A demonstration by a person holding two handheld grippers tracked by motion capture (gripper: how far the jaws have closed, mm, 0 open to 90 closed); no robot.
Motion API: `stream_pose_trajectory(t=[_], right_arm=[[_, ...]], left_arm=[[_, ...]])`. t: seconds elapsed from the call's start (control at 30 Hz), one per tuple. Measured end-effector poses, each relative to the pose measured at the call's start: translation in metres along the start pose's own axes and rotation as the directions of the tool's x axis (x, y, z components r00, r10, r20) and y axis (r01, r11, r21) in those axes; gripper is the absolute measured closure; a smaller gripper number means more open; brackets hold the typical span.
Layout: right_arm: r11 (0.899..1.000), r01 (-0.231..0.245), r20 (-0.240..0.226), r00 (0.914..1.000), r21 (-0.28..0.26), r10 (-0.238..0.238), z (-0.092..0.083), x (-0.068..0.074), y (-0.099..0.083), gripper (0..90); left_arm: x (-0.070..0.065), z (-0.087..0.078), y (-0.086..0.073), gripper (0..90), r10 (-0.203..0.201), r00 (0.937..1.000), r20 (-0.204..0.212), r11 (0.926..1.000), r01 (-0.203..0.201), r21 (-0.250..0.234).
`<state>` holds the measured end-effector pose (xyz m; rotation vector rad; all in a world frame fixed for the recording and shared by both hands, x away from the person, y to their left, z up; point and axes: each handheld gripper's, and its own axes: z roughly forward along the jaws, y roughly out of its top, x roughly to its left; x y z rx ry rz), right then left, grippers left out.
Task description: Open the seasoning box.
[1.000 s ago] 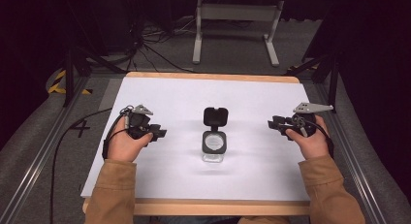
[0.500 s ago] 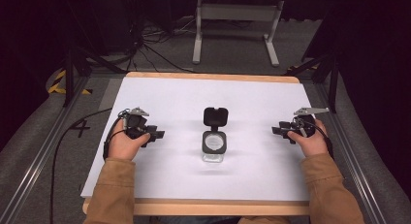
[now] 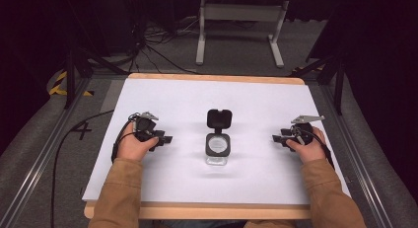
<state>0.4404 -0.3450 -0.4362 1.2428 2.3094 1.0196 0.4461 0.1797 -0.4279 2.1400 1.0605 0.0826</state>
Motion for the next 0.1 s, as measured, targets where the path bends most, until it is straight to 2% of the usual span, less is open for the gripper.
stream_pose_trajectory(t=[0.1], right_arm=[[0.999, 0.010, 0.007, 0.9999, -0.036, -0.010, -0.0044, 0.0020, 0.0020, 47.2]], left_arm=[[-0.0007, 0.0001, 0.0016, 53.5, 0.008, 1.0000, -0.003, 1.0000, -0.008, 0.000]])
